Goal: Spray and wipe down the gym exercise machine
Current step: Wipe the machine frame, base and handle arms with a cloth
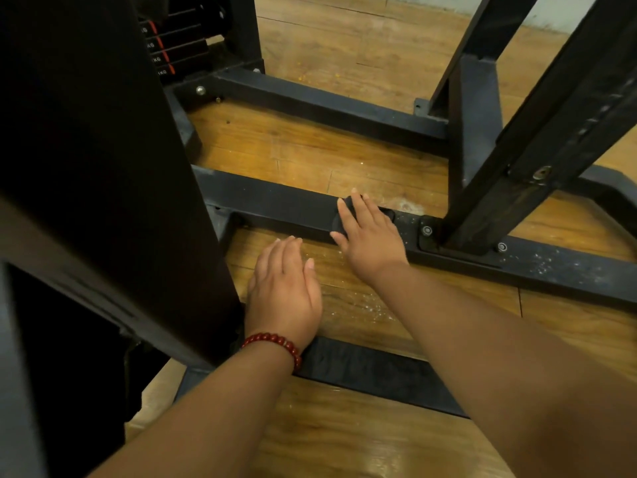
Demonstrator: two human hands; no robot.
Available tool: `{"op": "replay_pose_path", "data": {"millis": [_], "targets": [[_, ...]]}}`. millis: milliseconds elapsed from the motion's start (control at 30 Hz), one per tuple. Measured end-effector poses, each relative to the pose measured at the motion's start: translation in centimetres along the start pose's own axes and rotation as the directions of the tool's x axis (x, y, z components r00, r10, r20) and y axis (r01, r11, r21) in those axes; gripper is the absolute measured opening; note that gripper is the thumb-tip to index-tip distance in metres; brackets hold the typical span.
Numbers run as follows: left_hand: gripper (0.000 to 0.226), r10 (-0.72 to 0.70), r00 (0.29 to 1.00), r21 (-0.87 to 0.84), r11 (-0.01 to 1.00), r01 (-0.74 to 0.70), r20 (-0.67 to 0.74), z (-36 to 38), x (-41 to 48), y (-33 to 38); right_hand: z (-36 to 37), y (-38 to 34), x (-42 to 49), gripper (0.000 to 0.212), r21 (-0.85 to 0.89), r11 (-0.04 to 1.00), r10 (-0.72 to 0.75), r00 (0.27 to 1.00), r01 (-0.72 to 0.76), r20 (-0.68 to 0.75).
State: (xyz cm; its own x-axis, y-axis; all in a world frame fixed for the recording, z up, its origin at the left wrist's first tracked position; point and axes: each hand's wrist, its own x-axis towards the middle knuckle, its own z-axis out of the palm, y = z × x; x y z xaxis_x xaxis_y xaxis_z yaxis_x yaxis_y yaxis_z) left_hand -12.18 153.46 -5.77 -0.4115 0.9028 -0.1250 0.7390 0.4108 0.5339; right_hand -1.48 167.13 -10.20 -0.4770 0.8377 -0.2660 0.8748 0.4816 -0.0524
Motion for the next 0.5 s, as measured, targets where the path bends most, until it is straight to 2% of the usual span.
{"op": "replay_pose_path", "data": {"millis": [133, 267, 333, 433, 500], "targets": [[0.049, 0.017, 1.0, -0.004, 1.0, -0.017, 0.022, -0.2, -0.1, 0.1, 0.9, 3.1, -2.6, 0.058, 0.003, 0.99, 0.142, 0.989, -0.142, -0.031], [0.049, 0.016, 0.999, 0.015, 1.0, -0.017, 0.039, -0.2, -0.1, 0.3, 1.1, 0.8, -1.6, 0.057, 0.028, 0.947, 0.32, 0.946, -0.319, -0.044], [0.049, 0.02, 0.999, 0.026, 0.999, -0.021, 0.05, -0.1, 0.0, 0.4, 1.0, -1.1, -0.2, 0.057, 0.007, 0.968, 0.249, 0.966, -0.249, -0.065], [0.049, 0.021, 0.999, 0.037, 0.999, -0.022, 0.049, 0.0, 0.0, 0.3, 0.8, -1.0, 0.2, 0.057, -0.063, 0.998, -0.02, 0.999, 0.018, -0.038], [0.048, 0.029, 0.998, 0.026, 0.999, -0.03, 0.05, -0.1, 0.0, 0.3, 0.4, 1.3, -0.8, 0.057, -0.051, 0.999, -0.001, 1.0, 0.0, -0.021]]}}
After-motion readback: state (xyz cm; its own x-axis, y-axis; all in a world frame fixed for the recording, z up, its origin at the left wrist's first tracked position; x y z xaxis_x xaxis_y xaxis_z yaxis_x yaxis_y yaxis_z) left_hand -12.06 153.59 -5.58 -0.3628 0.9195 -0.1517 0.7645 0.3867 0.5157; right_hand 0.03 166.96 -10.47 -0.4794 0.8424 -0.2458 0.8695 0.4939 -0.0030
